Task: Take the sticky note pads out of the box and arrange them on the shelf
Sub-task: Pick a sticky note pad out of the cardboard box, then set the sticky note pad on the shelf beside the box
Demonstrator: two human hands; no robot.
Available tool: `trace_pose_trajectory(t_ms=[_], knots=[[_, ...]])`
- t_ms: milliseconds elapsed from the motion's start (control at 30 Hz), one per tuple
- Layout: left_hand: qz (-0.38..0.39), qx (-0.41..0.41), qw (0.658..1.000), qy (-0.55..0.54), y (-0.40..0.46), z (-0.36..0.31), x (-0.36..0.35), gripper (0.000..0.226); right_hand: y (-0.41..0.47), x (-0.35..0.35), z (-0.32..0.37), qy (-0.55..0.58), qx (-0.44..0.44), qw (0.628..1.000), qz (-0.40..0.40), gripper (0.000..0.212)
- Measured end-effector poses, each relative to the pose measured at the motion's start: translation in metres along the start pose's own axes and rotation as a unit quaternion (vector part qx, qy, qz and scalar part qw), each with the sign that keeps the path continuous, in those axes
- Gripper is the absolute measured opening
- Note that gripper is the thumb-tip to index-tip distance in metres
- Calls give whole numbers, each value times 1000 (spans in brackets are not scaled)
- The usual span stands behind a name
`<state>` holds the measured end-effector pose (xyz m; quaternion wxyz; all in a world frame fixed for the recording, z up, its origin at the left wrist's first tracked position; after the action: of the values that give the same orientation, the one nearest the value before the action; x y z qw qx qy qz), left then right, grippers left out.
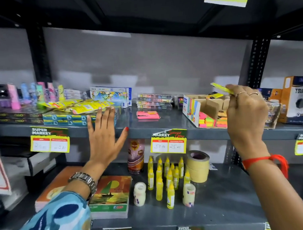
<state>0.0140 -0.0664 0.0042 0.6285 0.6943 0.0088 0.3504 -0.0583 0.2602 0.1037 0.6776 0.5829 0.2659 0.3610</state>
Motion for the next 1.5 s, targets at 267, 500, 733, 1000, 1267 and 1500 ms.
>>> trace_pose_trajectory(t_ms=[267, 500, 733, 1000, 1267, 1500], knots=[[-11, 3, 1000, -8, 0, 0, -3, 74, -19, -75, 62, 45, 95, 976, 190, 38], [-22, 5, 1000, -9, -3, -2, -5, 71, -36, -118, 45, -51, -1, 926, 375, 16], [-48, 9, 999, -15, -3, -4, -6, 70, -29, -94, 39, 5, -8, 941, 339, 15], [-47, 20, 999, -13, -4, -5, -6, 69, -28, -32, -17, 43, -31, 990, 130, 40], [-49, 30, 998, -15, -3, -5, -4, 70, -39, -44, -59, -131, -80, 957, 245, 24], [-42, 31, 999, -13, -2, -4, -4, 70, -31, -23, -60, -120, -80, 966, 214, 7]])
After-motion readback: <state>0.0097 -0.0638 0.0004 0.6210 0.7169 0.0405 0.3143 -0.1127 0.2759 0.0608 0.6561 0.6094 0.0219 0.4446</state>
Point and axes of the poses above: each hand's wrist, its own y-axis towards the middle knuckle, its own x-axis out of the back of the hand, z = x × y, the point moved 5 cm from there along y, towards the middle knuckle, and after that the axes turned 14 degrees about y, right-handed, at the moved point
